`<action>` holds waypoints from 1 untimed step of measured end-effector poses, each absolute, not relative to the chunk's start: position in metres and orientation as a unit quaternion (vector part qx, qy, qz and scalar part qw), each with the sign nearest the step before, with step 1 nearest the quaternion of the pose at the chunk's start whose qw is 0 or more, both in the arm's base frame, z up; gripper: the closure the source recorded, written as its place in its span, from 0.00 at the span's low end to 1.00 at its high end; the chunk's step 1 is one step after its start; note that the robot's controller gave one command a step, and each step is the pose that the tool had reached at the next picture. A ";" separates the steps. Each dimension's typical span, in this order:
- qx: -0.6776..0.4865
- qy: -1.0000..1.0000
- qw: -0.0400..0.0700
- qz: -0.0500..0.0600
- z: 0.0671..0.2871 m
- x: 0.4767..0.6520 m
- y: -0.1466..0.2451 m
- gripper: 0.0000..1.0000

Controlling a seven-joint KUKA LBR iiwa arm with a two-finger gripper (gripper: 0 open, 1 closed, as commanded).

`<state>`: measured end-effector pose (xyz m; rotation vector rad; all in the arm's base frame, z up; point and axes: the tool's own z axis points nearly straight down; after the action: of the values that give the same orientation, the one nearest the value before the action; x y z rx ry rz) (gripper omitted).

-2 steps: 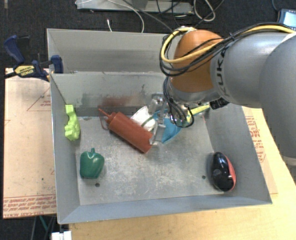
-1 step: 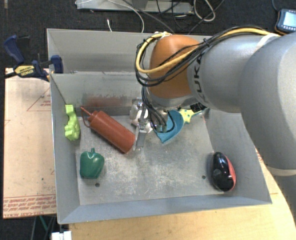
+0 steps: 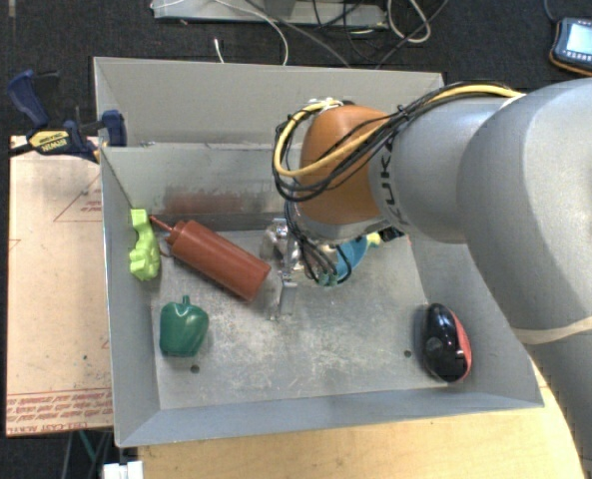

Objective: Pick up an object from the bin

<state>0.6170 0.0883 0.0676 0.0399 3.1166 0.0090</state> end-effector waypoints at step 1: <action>0.009 1.000 0.016 0.003 0.070 0.625 0.117 0.00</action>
Offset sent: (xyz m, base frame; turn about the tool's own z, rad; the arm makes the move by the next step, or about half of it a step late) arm -0.0097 0.0134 0.0024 -0.1207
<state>0.6247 0.1165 0.0704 0.0284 3.1104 0.0096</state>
